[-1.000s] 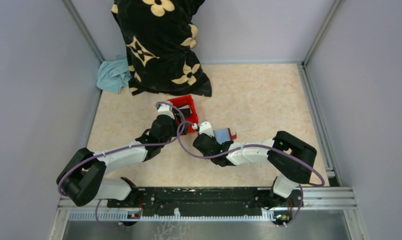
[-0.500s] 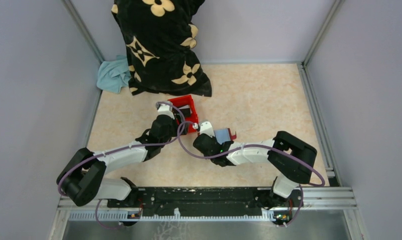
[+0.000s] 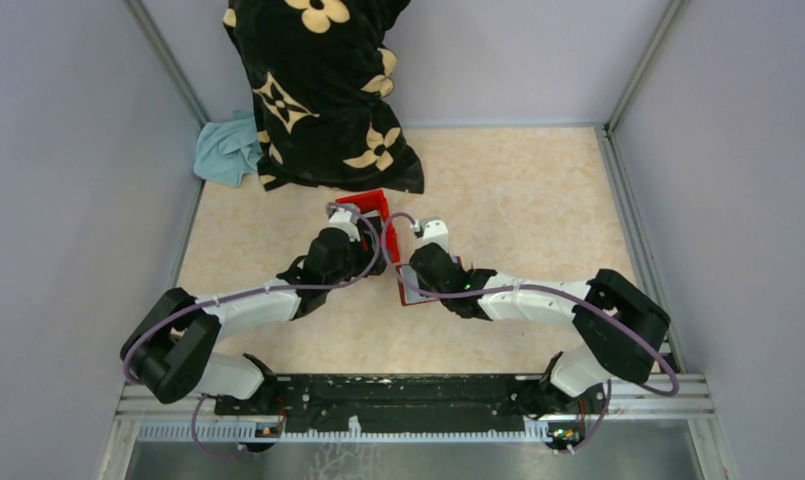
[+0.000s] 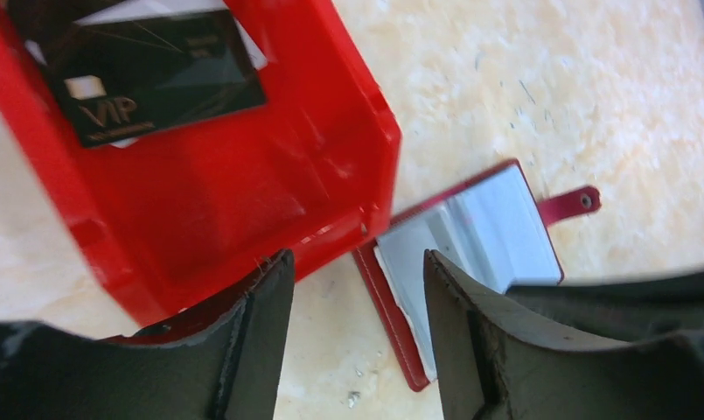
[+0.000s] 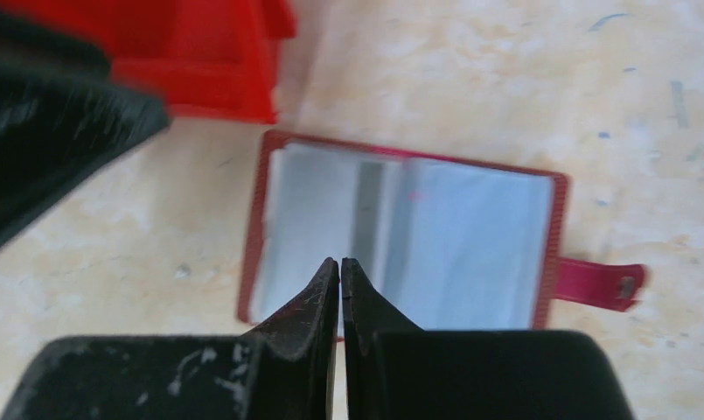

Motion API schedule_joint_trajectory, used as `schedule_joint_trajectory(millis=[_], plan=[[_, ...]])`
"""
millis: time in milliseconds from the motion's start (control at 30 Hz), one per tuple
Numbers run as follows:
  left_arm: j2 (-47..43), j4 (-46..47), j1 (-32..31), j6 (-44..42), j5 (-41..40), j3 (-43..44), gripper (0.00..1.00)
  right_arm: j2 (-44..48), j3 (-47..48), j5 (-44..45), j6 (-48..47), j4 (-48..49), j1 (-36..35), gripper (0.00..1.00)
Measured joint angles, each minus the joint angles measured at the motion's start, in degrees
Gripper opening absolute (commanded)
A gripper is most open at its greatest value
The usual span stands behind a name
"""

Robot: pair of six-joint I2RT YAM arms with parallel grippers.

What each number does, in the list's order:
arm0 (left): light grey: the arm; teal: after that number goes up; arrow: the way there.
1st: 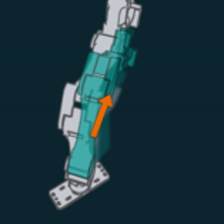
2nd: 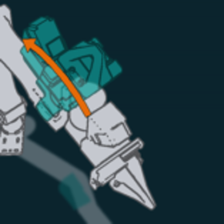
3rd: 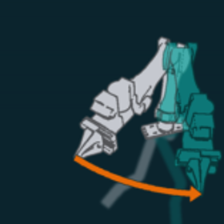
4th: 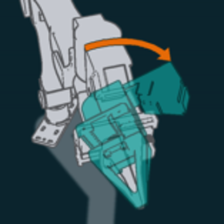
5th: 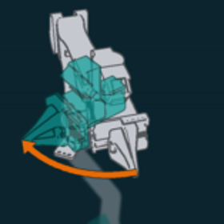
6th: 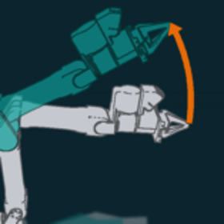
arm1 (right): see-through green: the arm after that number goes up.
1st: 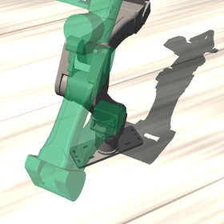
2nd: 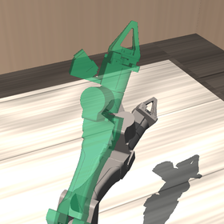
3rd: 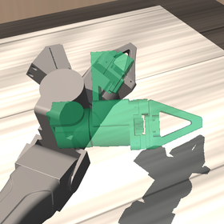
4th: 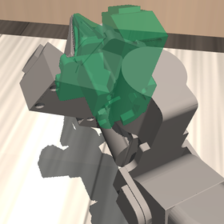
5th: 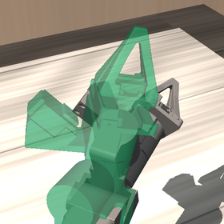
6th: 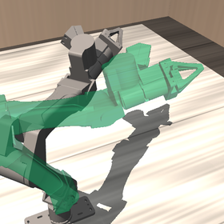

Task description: Take the credit cards out of the card holder

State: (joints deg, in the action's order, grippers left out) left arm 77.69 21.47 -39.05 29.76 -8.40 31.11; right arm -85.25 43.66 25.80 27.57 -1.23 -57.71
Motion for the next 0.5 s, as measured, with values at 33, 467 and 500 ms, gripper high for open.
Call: schedule_joint_trajectory(millis=[33, 467, 500], plan=[[0.6, 0.1, -0.4, 0.6, 1.2, 0.2, 0.52, 0.9, -0.6, -0.3, -0.1, 0.2, 1.5, 0.03], [9.5, 13.9, -8.0, 8.5, 10.9, -7.0, 0.00, 4.0, -5.2, -3.0, -3.0, 1.6, 10.3, 0.00], [10.6, 15.1, -8.0, 9.1, 11.3, -7.3, 0.00, 4.0, -5.4, -3.3, -3.1, 1.8, 10.3, 0.00]])
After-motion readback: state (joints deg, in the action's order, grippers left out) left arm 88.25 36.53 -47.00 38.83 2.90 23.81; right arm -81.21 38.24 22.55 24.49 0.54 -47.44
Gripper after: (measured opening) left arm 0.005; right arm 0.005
